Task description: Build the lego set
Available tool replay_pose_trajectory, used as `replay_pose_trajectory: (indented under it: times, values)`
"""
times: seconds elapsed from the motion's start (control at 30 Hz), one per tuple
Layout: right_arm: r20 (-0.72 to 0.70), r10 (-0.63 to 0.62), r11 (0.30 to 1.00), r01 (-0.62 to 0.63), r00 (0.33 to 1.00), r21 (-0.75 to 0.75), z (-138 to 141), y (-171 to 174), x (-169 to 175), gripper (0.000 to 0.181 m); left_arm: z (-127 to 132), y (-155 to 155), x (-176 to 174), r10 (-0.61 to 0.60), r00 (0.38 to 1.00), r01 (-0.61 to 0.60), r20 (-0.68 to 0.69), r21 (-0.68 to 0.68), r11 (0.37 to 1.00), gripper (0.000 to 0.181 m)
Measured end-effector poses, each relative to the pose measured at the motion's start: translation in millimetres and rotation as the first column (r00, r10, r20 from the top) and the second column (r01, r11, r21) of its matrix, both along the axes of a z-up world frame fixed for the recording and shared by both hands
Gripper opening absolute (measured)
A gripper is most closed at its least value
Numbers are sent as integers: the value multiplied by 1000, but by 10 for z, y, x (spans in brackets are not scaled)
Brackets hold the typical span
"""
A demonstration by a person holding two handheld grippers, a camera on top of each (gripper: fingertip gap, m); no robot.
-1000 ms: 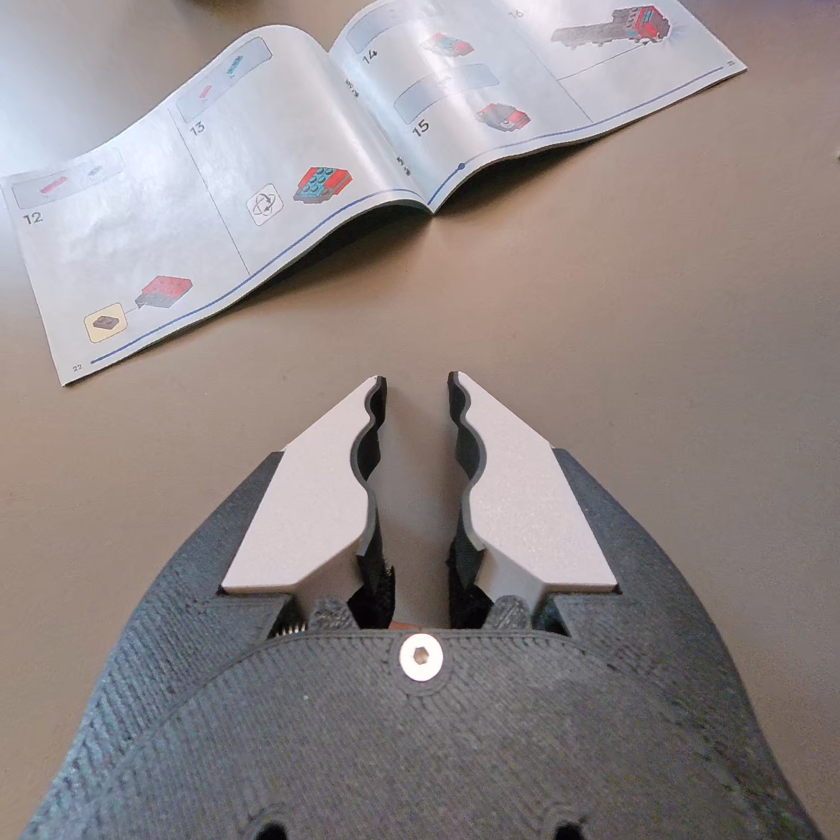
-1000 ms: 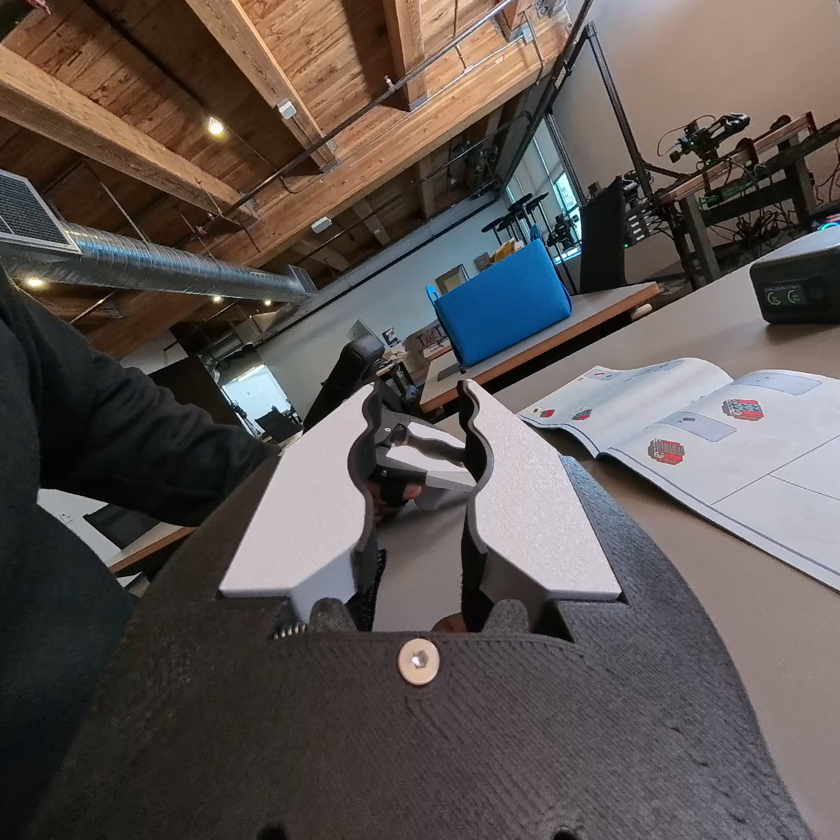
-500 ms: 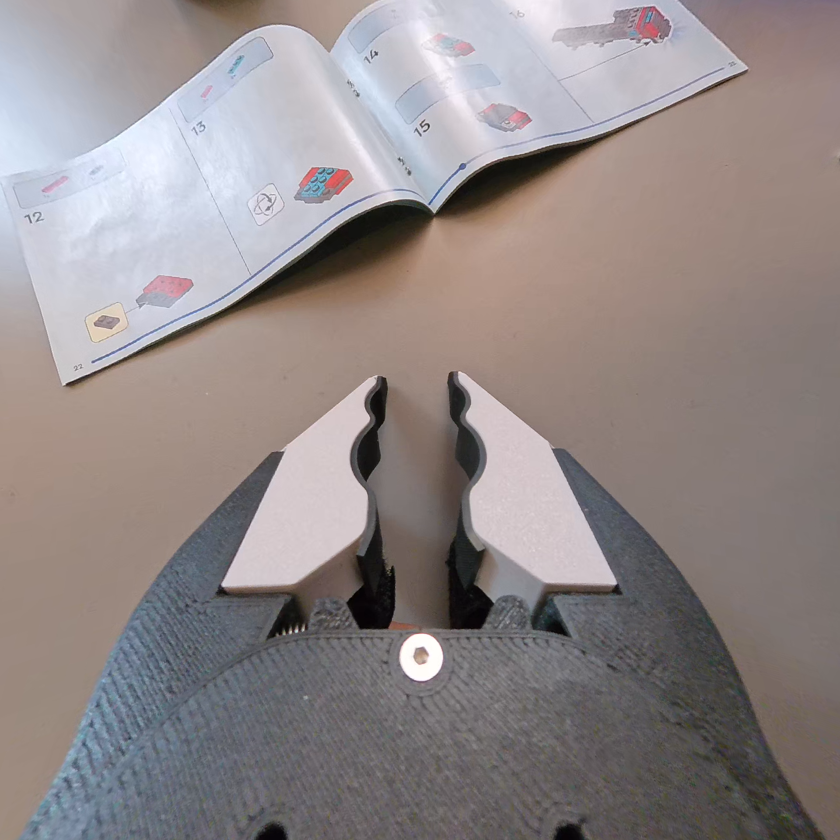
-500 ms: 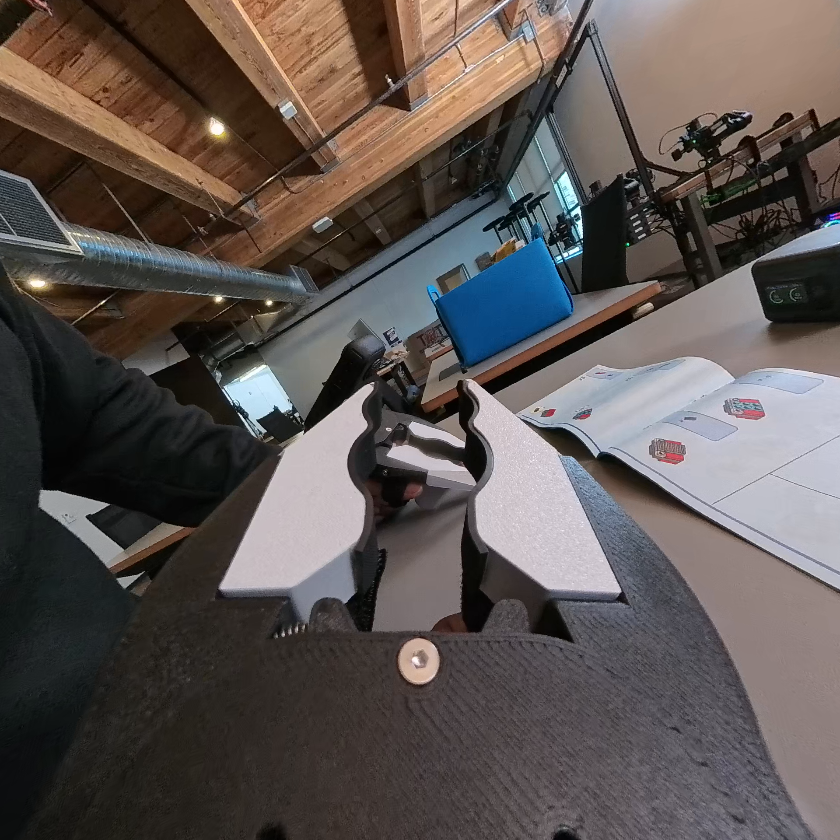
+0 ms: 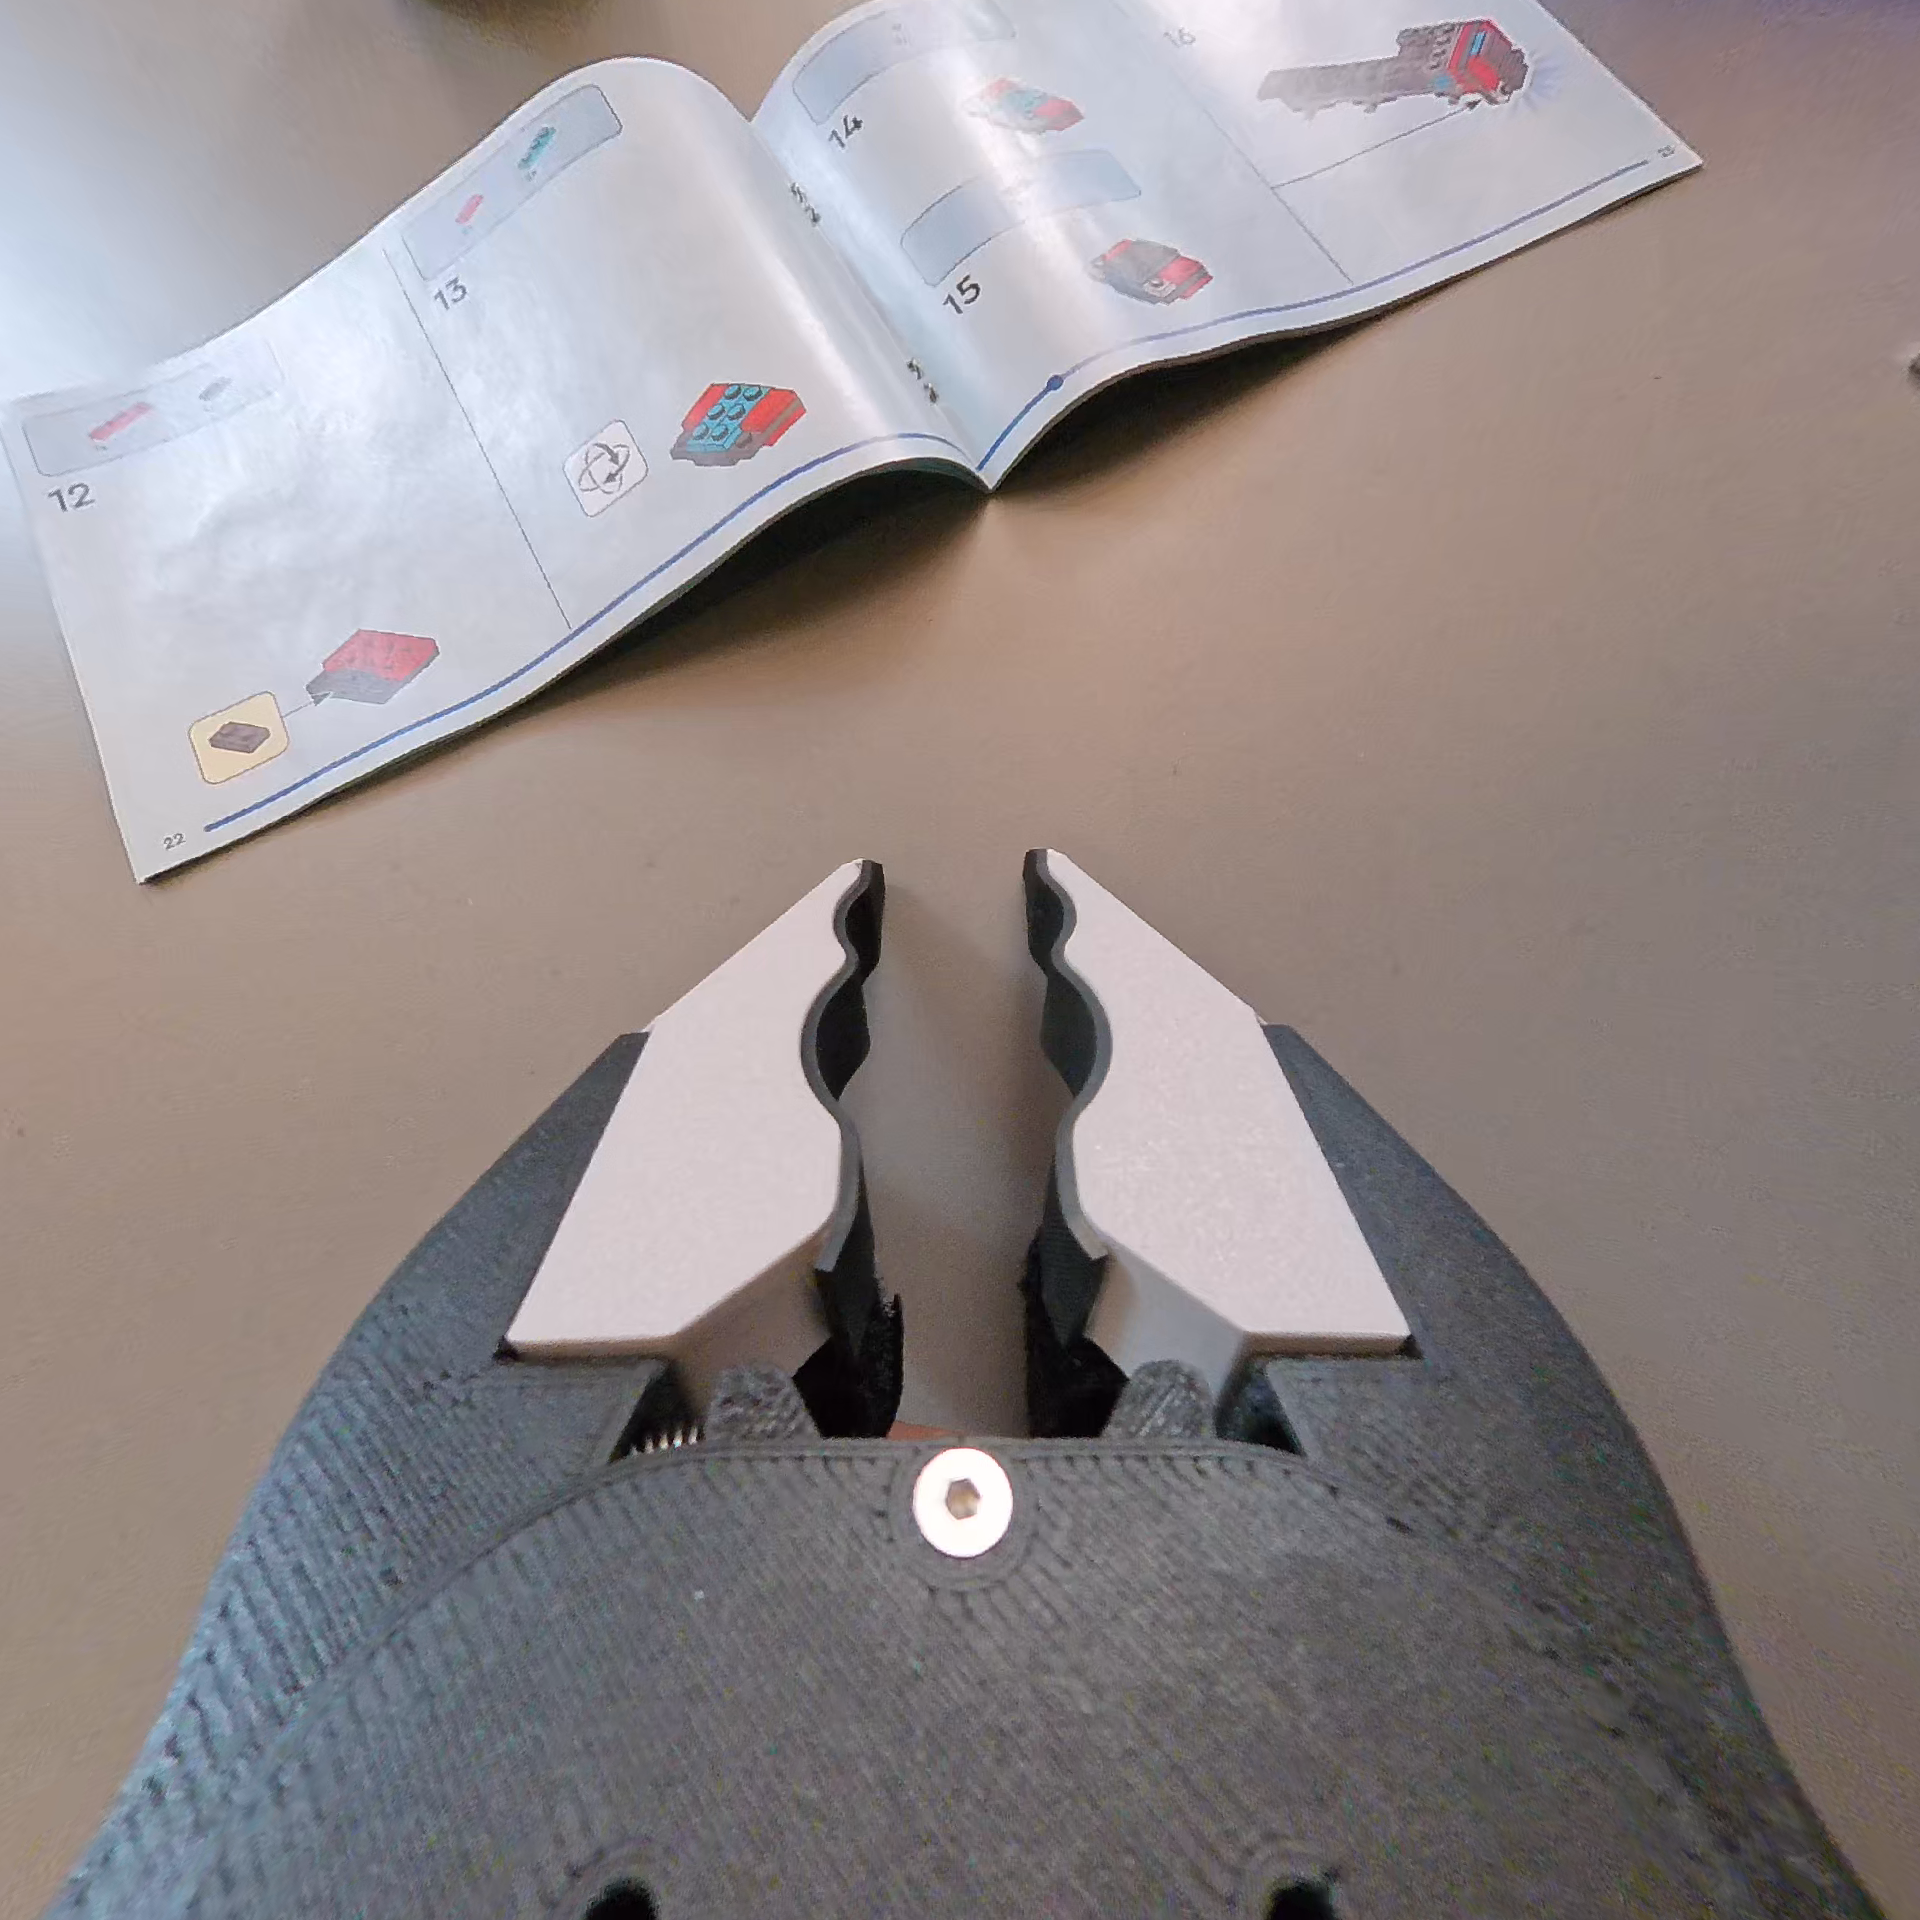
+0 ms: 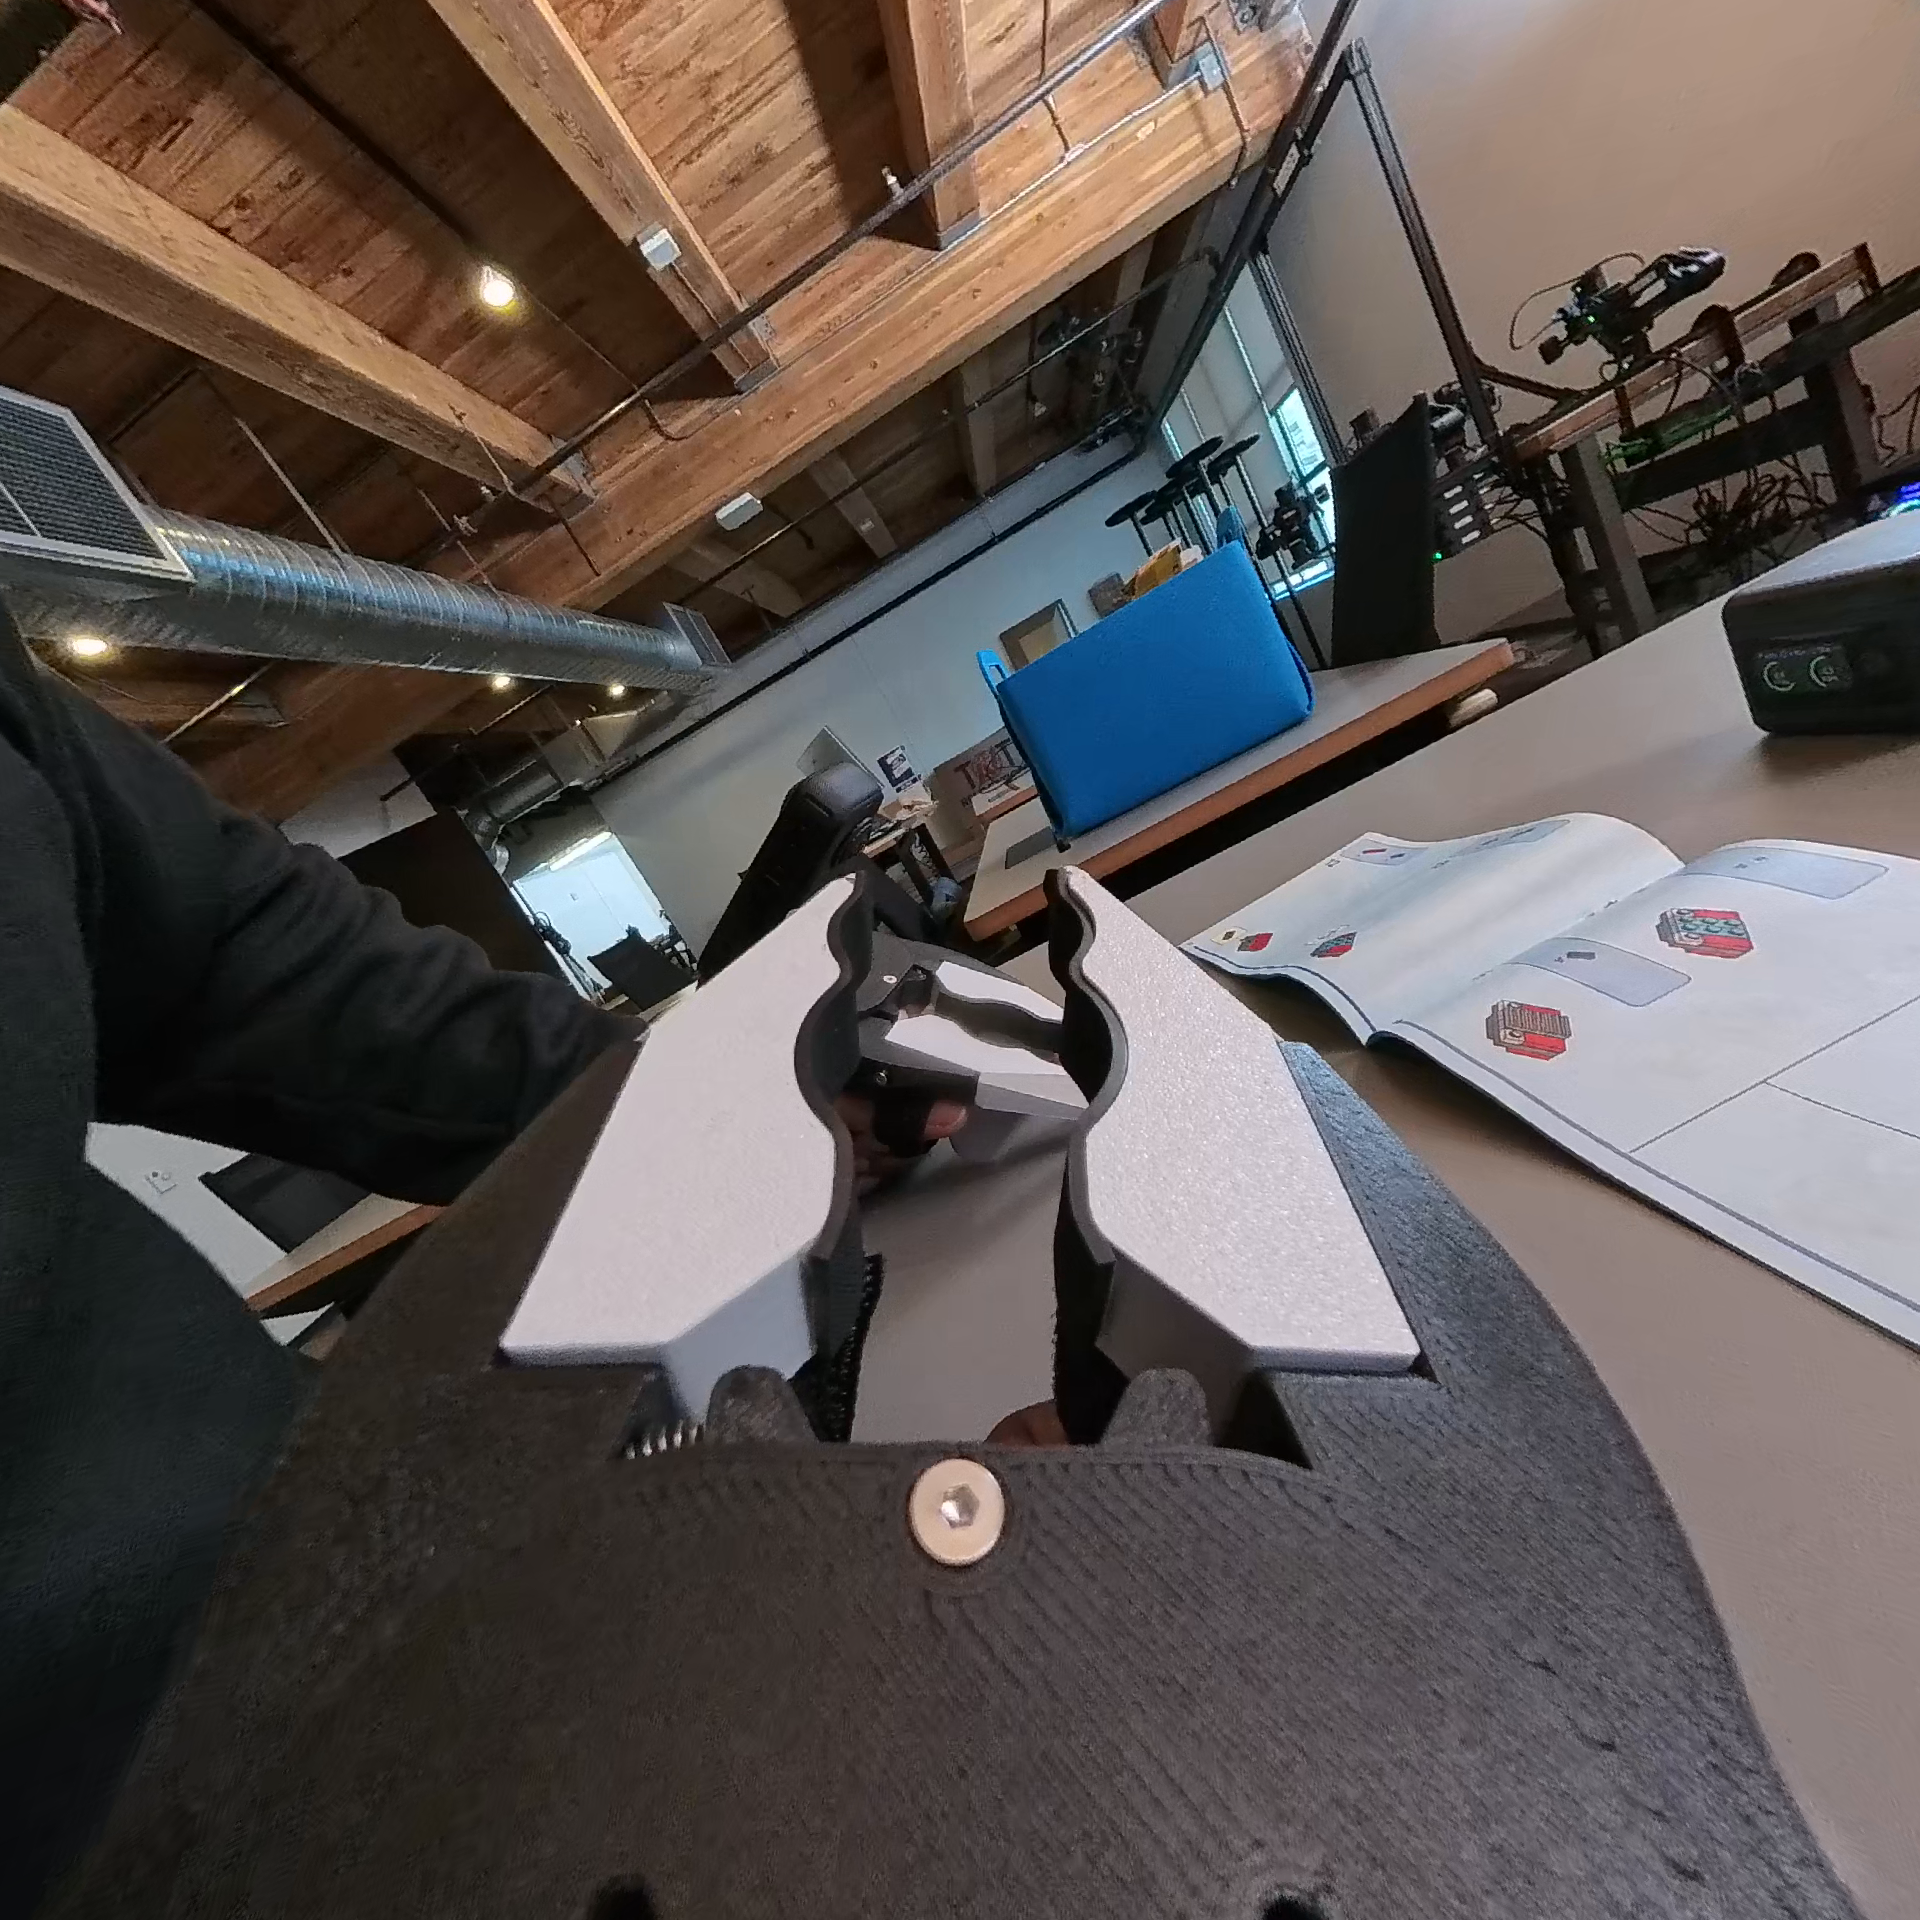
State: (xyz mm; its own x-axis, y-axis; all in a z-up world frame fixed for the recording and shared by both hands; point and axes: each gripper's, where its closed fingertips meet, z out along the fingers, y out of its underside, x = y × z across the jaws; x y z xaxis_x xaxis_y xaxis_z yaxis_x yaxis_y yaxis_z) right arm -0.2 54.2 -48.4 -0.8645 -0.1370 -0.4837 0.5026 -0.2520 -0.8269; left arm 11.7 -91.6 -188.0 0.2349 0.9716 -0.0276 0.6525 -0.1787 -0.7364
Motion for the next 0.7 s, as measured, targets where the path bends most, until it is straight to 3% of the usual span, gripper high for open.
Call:
replay_pose_trajectory:
  times: [0.23,0.33,0.43,0.53,0.6,0.7]
  values:
    - [1,5,1000,-5,1000,2,0,-2,3,34,69,-17,-105,-5,1000,6,-22,42,999,36]
    - [-22,9,1000,-9,1000,14,-9,-19,39,34,582,141,-625,-100,974,99,-205,-17,995,40]
    - [-73,15,999,-12,997,42,-29,-62,118,34,1430,824,-1305,-330,883,345,-334,-15,939,41]
    - [-118,16,998,-9,993,62,-40,-91,178,34,2084,1700,-1884,-554,759,561,-342,-88,823,41]
    - [-125,15,998,-7,992,63,-40,-92,184,34,2253,2277,-2230,-661,695,646,-283,-158,746,42]
    - [-125,0,999,5,992,44,-10,-64,164,33,2175,3091,-2675,-763,621,725,-180,-237,646,42]
